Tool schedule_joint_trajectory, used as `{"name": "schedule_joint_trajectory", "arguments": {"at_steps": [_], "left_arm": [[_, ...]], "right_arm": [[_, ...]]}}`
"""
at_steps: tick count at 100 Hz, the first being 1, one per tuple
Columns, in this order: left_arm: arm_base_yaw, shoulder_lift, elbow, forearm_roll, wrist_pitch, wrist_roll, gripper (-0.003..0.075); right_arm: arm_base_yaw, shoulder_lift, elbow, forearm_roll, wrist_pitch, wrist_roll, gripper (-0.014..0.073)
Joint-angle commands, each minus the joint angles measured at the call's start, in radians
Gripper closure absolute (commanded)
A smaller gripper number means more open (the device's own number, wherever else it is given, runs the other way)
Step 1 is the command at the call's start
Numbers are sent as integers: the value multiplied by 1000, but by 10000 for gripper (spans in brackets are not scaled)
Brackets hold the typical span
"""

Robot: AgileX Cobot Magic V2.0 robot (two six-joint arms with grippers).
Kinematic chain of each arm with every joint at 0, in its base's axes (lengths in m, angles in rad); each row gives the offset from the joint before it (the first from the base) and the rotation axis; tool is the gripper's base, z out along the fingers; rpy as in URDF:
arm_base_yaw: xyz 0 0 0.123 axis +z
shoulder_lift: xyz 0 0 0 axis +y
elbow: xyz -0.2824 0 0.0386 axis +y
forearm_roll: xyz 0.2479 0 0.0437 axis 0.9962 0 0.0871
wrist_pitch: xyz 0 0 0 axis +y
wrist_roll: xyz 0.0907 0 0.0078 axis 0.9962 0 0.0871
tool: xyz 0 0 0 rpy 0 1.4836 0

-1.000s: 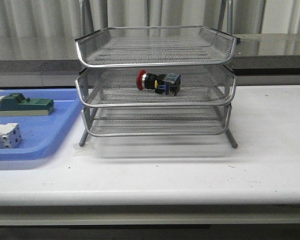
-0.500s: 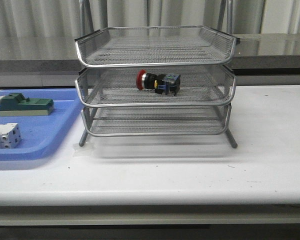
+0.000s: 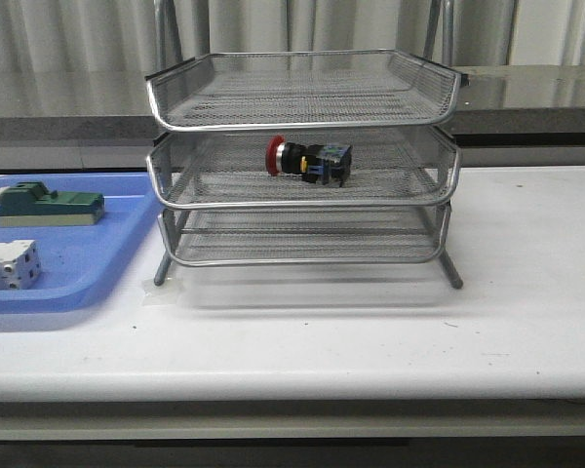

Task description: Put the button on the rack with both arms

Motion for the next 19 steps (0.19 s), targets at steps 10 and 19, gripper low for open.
{"name": "schedule_joint_trajectory", "arguments": {"at_steps": [10, 19], "left_arm": [[0, -34, 35, -4, -74, -10, 741], [0, -34, 35, -4, -74, -10, 741]], "right_arm": [[-2, -16, 1, -8, -84, 3, 651], [-2, -16, 1, -8, -84, 3, 651]]}}
